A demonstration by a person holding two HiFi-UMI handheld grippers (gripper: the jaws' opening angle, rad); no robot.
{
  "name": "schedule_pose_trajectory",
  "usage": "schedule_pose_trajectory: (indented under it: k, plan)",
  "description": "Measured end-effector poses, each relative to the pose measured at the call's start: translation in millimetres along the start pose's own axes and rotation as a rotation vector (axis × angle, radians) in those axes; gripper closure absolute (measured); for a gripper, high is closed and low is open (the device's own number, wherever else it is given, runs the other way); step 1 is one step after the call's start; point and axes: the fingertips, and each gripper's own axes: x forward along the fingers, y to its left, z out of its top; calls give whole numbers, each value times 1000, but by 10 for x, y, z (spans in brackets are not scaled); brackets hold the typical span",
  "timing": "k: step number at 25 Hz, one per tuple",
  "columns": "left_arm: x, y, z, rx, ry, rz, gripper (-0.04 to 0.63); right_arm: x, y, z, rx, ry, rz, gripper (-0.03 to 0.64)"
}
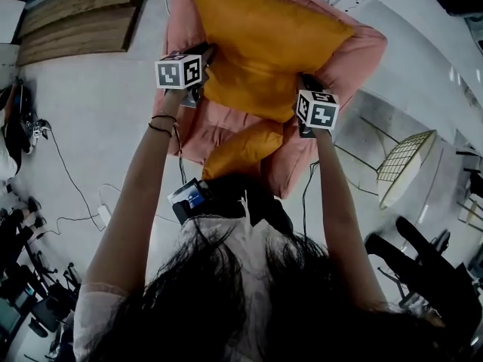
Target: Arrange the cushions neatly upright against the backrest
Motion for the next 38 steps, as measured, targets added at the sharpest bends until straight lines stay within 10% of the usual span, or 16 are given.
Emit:
schedule_pose_trajectory:
  k: [9,23,38]
  plan:
    - [-688,-47,-132,-30,-91,20,508,-309,123,15,16,-38,90,540]
    - [-1675,-548,-1368,-90,-88,87,468,-1111,575,-458,6,-91,343,535]
    - [-2301,-771,-2990,-290,1,223,420,-923,907,-1676,-211,143,449,387]
